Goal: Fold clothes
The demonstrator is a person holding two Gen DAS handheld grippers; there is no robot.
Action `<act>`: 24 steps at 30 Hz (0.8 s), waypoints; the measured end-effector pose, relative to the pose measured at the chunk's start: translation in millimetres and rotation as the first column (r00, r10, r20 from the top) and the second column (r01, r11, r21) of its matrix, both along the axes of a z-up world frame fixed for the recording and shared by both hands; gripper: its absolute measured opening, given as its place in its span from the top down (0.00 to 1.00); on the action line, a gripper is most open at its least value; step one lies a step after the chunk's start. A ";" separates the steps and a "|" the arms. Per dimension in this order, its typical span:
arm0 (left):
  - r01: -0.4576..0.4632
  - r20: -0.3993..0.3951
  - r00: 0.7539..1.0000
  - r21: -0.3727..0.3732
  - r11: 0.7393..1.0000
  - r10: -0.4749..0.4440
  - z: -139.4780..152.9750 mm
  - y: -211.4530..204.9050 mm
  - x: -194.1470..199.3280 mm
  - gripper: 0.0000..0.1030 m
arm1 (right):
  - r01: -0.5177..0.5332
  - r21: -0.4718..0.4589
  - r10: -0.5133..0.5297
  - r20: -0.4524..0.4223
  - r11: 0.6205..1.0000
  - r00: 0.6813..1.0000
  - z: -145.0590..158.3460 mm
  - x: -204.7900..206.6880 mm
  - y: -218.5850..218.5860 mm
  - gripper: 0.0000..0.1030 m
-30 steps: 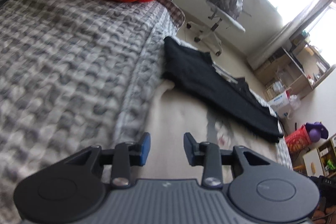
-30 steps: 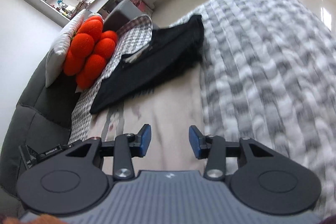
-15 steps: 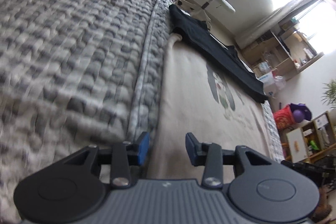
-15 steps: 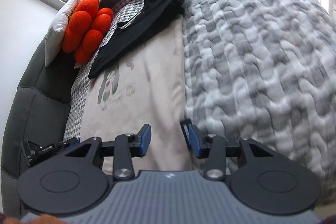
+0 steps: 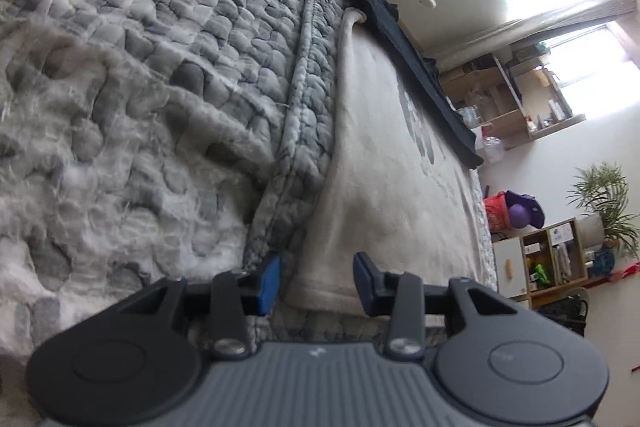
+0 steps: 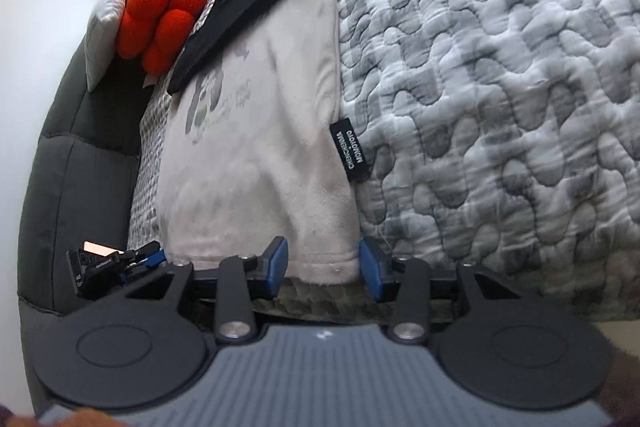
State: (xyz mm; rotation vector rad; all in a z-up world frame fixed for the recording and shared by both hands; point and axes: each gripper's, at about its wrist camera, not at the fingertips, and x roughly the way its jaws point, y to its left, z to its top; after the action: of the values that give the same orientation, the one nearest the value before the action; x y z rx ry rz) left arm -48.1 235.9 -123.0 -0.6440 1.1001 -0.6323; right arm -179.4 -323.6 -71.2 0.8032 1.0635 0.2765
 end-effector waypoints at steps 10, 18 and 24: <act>0.020 0.034 0.999 -0.047 0.999 -0.019 4.2 -3.4 -8.0 0.80 | -0.042 -0.017 0.043 0.026 0.999 0.999 2.0 1.5 9.7 0.67; 0.024 0.017 1.000 -0.010 1.000 -0.024 1.7 -4.6 -4.6 0.93 | -0.067 -0.017 0.068 0.056 0.998 0.996 6.2 5.3 17.9 0.82; -0.024 0.013 1.000 -0.109 0.994 0.026 4.2 4.3 -4.6 0.94 | -0.031 0.021 0.028 0.116 0.999 0.993 13.6 2.7 13.7 0.83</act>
State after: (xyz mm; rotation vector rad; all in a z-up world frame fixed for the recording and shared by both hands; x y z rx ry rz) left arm -52.8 240.2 -118.7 -0.7448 1.0480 -0.6775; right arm -176.8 -309.9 -57.6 0.7826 0.9657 0.3565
